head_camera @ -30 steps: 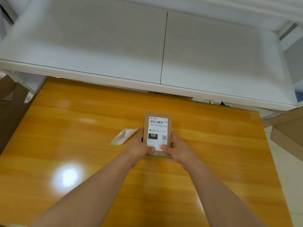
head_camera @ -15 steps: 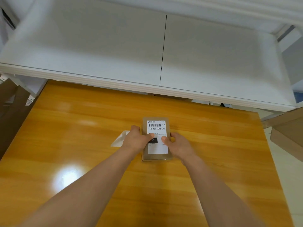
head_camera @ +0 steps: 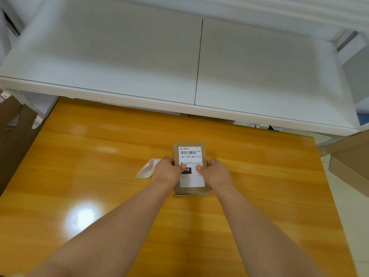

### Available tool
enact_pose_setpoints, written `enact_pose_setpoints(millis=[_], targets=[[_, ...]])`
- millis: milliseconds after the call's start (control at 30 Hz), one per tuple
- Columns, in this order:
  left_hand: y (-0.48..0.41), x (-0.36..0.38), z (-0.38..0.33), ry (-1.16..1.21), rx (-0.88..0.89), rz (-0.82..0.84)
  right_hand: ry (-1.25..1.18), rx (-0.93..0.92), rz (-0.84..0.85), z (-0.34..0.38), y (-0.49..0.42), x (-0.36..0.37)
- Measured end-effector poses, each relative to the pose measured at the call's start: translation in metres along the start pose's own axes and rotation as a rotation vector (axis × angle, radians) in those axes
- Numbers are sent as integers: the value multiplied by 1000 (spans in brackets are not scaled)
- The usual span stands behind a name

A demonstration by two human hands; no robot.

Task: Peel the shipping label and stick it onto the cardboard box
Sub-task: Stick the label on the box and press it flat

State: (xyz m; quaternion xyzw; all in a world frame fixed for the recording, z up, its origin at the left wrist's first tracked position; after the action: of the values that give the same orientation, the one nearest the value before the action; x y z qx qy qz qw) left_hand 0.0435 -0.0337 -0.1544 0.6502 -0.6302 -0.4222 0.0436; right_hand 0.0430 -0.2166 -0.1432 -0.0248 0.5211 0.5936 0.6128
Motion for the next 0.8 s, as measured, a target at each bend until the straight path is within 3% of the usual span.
enact_pose_setpoints(millis=[167, 367, 500, 800], targets=[[-12, -6, -3, -5, -25, 35, 21, 8, 68, 9, -6, -1], [-15, -4, -20, -92, -2, -25, 166, 16, -50, 23, -6, 2], [-19, -3, -19, -36, 28, -53, 143, -1, -44, 21, -14, 4], [-34, -9, -24, 34, -76, 74, 153, -46, -27, 32, -26, -11]])
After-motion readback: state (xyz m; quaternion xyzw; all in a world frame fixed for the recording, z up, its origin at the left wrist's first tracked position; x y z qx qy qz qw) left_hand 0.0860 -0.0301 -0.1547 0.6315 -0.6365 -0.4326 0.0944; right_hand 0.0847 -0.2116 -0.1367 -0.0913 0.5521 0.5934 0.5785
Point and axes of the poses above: each hand's wrist, its own y-axis away from the middle knuckle, its own x-axis out of the palm, z = x × y, the point moved 7 cm from there along -y, towards the middle knuckle, and after that the axes turned 2 degrees about x, right-handed, at the moved point
